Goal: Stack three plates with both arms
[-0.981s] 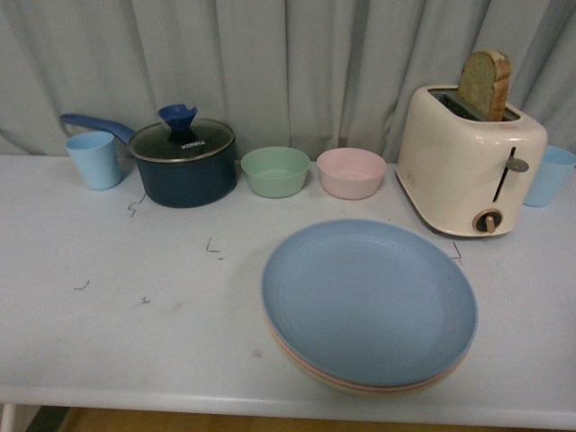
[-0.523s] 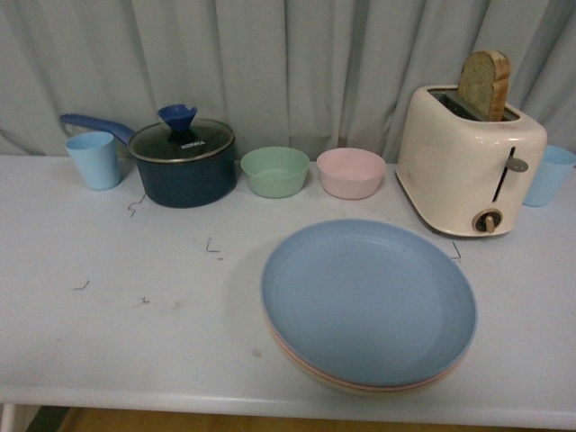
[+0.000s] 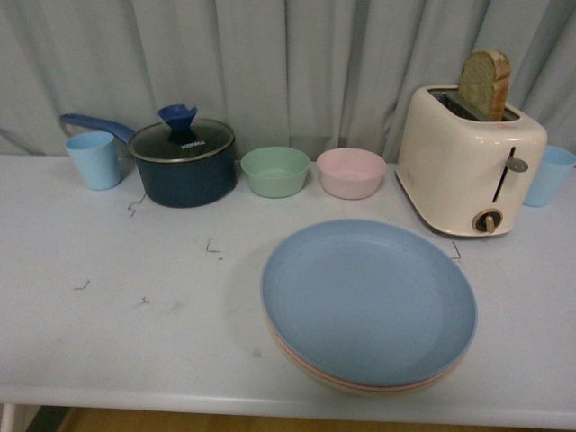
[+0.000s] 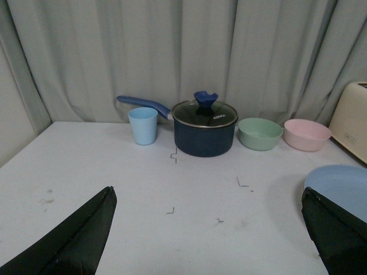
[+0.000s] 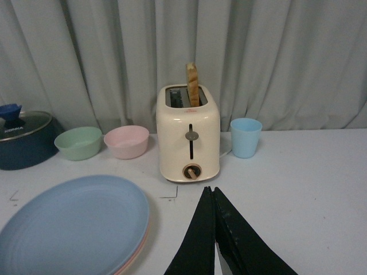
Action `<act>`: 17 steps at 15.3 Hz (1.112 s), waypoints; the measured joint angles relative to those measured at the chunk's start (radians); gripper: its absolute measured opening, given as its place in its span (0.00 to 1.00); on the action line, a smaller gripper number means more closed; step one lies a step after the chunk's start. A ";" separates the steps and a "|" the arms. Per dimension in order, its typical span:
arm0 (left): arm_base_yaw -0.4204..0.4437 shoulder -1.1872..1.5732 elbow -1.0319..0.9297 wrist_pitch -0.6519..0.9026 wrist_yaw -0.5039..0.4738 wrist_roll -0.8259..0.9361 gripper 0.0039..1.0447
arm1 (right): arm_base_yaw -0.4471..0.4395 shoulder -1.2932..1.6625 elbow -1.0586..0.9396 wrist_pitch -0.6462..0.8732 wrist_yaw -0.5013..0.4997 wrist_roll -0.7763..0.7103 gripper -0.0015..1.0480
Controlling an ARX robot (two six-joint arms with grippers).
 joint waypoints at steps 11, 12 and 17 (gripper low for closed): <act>0.000 0.000 0.000 0.000 0.000 0.000 0.94 | 0.000 -0.303 0.001 -0.339 0.000 0.000 0.02; 0.000 0.000 0.000 0.000 -0.001 0.000 0.94 | 0.000 -0.392 0.000 -0.417 -0.001 0.000 0.02; 0.000 0.000 0.000 0.000 0.000 0.000 0.94 | 0.000 -0.409 0.000 -0.414 -0.001 -0.001 0.15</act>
